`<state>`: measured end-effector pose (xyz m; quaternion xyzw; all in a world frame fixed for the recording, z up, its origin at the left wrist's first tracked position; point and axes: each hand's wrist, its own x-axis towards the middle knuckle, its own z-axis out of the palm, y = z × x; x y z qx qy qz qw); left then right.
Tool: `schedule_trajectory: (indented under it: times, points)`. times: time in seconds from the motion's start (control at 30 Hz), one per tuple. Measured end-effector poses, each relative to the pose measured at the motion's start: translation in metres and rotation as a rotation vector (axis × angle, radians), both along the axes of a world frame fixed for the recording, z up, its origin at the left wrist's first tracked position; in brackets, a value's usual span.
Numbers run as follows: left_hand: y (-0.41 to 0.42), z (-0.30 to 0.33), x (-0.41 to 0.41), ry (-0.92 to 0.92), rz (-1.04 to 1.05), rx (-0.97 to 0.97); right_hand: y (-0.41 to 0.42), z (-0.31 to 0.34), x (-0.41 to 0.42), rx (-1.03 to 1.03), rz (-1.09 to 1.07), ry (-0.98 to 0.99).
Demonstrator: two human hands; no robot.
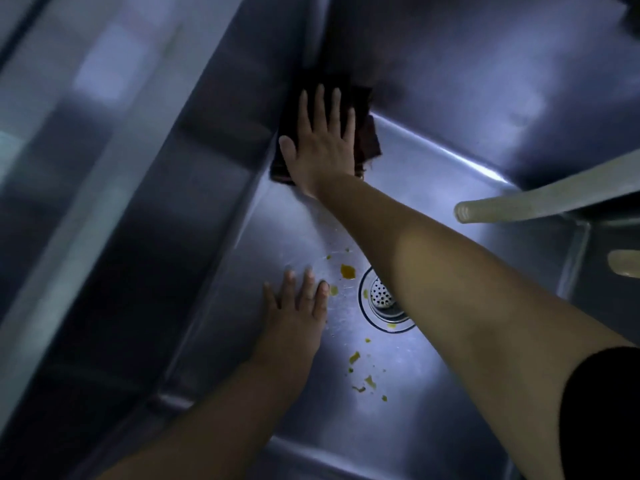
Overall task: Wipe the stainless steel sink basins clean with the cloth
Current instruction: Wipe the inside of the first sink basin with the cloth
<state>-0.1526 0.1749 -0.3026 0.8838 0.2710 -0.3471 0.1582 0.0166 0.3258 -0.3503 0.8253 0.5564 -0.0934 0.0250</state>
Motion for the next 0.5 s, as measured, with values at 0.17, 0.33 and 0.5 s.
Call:
schedule_trajectory:
  times: [0.17, 0.33, 0.5]
  points:
    - [0.002, 0.009, 0.001, 0.024, -0.023, -0.005, -0.032, 0.003, 0.012, -0.074, 0.302, -0.041]
    - [0.001, 0.014, -0.001, 0.063, -0.032, 0.011, -0.101, 0.004, 0.036, -0.132, 0.493, -0.052]
    - [0.008, 0.026, -0.012, 0.051, 0.004, -0.066, -0.142, 0.013, 0.057, -0.169, 0.148, -0.044]
